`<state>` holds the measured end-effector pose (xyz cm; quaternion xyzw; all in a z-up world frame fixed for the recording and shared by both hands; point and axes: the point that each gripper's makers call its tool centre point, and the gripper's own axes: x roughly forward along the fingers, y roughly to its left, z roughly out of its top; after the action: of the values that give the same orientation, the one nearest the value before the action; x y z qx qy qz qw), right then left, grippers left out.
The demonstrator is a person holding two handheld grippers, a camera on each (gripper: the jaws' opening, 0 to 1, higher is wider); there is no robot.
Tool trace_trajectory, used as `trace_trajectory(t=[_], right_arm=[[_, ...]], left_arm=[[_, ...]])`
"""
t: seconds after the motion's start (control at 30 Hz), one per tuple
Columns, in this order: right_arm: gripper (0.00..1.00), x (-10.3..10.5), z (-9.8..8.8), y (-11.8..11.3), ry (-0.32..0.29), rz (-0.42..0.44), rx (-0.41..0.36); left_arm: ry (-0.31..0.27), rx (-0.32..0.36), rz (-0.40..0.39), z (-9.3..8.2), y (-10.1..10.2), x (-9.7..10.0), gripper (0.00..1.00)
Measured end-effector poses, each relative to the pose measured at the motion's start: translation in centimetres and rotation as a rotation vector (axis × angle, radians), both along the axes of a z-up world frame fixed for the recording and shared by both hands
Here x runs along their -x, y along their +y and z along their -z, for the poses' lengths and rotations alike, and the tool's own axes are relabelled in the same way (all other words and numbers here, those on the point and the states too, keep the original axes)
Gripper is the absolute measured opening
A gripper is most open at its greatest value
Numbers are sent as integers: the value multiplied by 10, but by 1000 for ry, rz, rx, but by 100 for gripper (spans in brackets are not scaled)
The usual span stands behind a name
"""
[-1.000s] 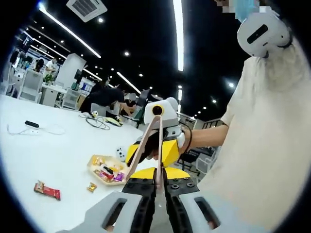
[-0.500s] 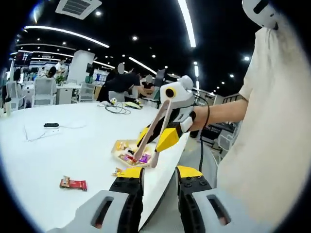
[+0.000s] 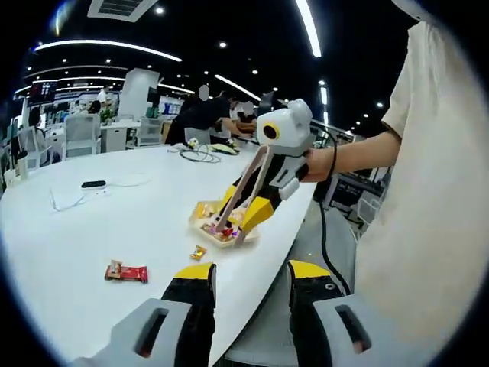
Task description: Place the target food into the container with the food tongs after gripping and lifting it, then release it inside without dropping or visibly crushing the food.
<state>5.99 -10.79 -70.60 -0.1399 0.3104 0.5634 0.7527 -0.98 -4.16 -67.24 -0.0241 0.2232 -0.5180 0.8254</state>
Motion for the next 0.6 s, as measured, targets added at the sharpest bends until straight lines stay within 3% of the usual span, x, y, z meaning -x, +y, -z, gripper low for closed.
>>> trace_trajectory(t=[0.37, 0.6], right_arm=[[26, -23, 30, -15, -73, -69, 167], [26, -31, 44, -17, -109, -114, 222]], left_arm=[[45, 9, -22, 12, 3, 0, 34], [70, 7, -42, 18, 8, 2, 33]])
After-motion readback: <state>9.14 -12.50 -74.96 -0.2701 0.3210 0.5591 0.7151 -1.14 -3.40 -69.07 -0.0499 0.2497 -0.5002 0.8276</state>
